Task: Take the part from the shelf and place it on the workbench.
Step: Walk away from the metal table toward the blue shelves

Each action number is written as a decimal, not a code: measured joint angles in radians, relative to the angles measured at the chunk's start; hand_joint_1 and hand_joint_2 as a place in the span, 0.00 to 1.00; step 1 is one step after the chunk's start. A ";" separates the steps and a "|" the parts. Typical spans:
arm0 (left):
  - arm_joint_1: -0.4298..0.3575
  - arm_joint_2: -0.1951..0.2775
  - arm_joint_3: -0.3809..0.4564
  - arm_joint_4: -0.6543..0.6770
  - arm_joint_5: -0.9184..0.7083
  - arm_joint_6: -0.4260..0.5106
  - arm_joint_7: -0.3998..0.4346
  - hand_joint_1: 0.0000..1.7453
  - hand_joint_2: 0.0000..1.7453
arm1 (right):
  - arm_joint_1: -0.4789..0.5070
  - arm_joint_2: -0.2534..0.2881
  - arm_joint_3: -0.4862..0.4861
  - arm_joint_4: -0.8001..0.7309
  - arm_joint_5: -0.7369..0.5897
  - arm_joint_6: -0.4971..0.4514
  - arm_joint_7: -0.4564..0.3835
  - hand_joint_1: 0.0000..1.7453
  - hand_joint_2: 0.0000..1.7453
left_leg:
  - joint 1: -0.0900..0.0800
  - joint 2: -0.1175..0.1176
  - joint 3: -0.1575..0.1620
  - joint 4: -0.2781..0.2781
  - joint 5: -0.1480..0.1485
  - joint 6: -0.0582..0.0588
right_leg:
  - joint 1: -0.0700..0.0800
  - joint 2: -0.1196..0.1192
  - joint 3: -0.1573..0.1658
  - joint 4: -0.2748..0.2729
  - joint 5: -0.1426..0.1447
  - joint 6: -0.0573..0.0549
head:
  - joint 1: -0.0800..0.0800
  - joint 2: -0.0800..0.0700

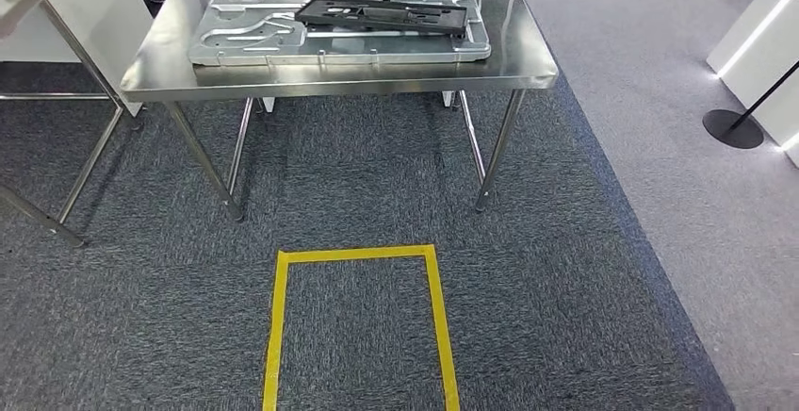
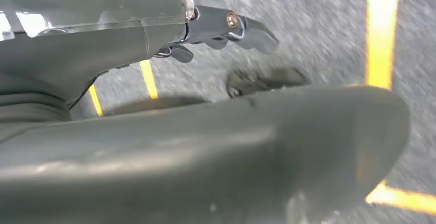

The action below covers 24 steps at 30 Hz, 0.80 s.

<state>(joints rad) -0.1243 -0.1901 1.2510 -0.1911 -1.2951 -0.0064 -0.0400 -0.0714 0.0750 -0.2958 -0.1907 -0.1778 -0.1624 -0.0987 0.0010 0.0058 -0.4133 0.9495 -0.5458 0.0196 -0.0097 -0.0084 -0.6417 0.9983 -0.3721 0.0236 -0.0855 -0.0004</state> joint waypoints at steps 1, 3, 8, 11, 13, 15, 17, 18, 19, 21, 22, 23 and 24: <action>0.002 0.002 0.000 0.000 -0.002 0.011 0.003 0.00 0.00 | 0.002 0.001 0.000 0.000 0.002 -0.003 0.001 0.00 1.00 | 0.000 0.003 -0.010 -0.001 0.010 0.009 | -0.002 0.001 -0.009 0.017 -0.023 0.004 | 0.000 0.000; 0.006 0.006 0.000 0.000 -0.003 0.032 0.009 0.00 0.25 | 0.006 0.005 0.001 0.001 0.009 -0.005 0.005 0.00 1.00 | -0.001 0.007 -0.035 -0.003 0.032 0.023 | -0.006 0.004 -0.040 0.109 -0.117 0.009 | 0.000 0.000; 0.009 0.016 0.000 0.000 -0.007 0.059 0.013 0.00 1.00 | 0.009 0.014 0.014 0.002 0.048 0.013 0.006 0.00 0.50 | -0.009 0.010 -0.105 0.010 0.079 0.024 | -0.004 0.004 -0.033 0.272 -0.133 0.010 | 0.000 0.000; 0.008 0.020 -0.003 0.000 -0.016 0.065 0.024 0.00 1.00 | 0.004 0.016 0.045 0.002 0.116 0.028 0.000 0.00 1.00 | -0.012 0.011 -0.131 0.029 0.093 0.015 | 0.003 0.003 0.122 0.070 -0.111 -0.008 | 0.000 0.000; 0.006 0.023 -0.005 0.000 -0.018 0.057 0.030 0.00 1.00 | -0.004 0.018 0.083 0.002 0.175 0.038 -0.005 0.00 1.00 | -0.014 0.014 -0.142 0.037 0.101 0.005 | 0.008 0.001 0.171 -0.015 -0.138 -0.020 | 0.000 0.000; 0.004 0.028 -0.006 0.000 -0.018 0.051 0.030 0.00 1.00 | -0.010 0.021 0.122 0.002 0.214 0.046 -0.008 0.00 1.00 | -0.016 0.016 -0.150 0.042 0.106 -0.007 | 0.004 0.001 0.170 -0.036 -0.137 -0.029 | 0.000 0.000; 0.006 0.034 -0.013 0.000 -0.014 0.049 0.029 0.00 1.00 | -0.014 0.025 0.152 0.002 0.230 0.050 -0.009 0.00 1.00 | -0.013 0.010 -0.172 0.090 0.069 -0.019 | -0.002 0.000 0.163 -0.044 -0.123 -0.038 | 0.000 0.000; 0.011 0.038 -0.025 0.000 -0.005 0.049 0.029 0.00 1.00 | -0.014 0.026 0.163 0.001 0.234 0.054 -0.009 0.00 1.00 | -0.009 0.006 -0.193 0.145 0.032 -0.025 | -0.002 -0.002 0.158 -0.043 -0.118 -0.041 | 0.000 0.000; 0.018 0.041 -0.042 0.000 0.009 0.049 0.029 0.00 1.00 | -0.014 0.026 0.174 -0.001 0.236 0.056 -0.009 0.00 0.75 | -0.005 0.004 -0.220 0.214 -0.009 -0.032 | -0.002 -0.002 0.151 -0.041 -0.114 -0.043 | 0.000 0.000; 0.037 0.048 -0.086 0.000 0.053 0.048 0.029 0.00 0.75 | -0.013 0.026 0.190 -0.009 0.237 0.061 -0.006 0.00 0.25 | 0.002 0.003 -0.254 0.319 -0.051 -0.041 | -0.002 -0.002 0.136 -0.033 -0.108 -0.043 | 0.000 0.000; 0.048 0.051 -0.108 0.000 0.078 0.048 0.029 0.00 0.50 | -0.013 0.025 0.195 -0.016 0.237 0.062 -0.004 0.00 0.00 | 0.005 0.003 -0.247 0.321 -0.043 -0.044 | -0.002 -0.002 0.129 -0.028 -0.107 -0.041 | 0.000 0.000; 0.059 0.055 -0.129 0.000 0.104 0.048 0.029 0.00 0.25 | -0.014 0.025 0.200 -0.025 0.237 0.064 -0.002 0.00 0.00 | 0.008 0.004 -0.220 0.282 -0.019 -0.045 | -0.003 -0.001 0.124 -0.023 -0.106 -0.040 | 0.000 0.000; 0.069 0.058 -0.150 0.000 0.130 0.047 0.029 0.00 0.00 | -0.014 0.025 0.204 -0.034 0.236 0.066 -0.001 0.00 0.00 | 0.011 0.004 -0.179 0.215 0.012 -0.046 | -0.003 -0.001 0.120 -0.018 -0.105 -0.037 | 0.000 0.000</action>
<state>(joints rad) -0.0555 -0.1319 1.1008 -0.1911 -1.1650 0.0405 -0.0110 -0.0857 0.1000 -0.0919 -0.2250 0.0581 -0.0968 -0.0996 0.0122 0.0094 -0.5927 1.1641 -0.5342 -0.0268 -0.0128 -0.0091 -0.5213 0.9800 -0.4773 -0.0138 -0.0858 -0.0004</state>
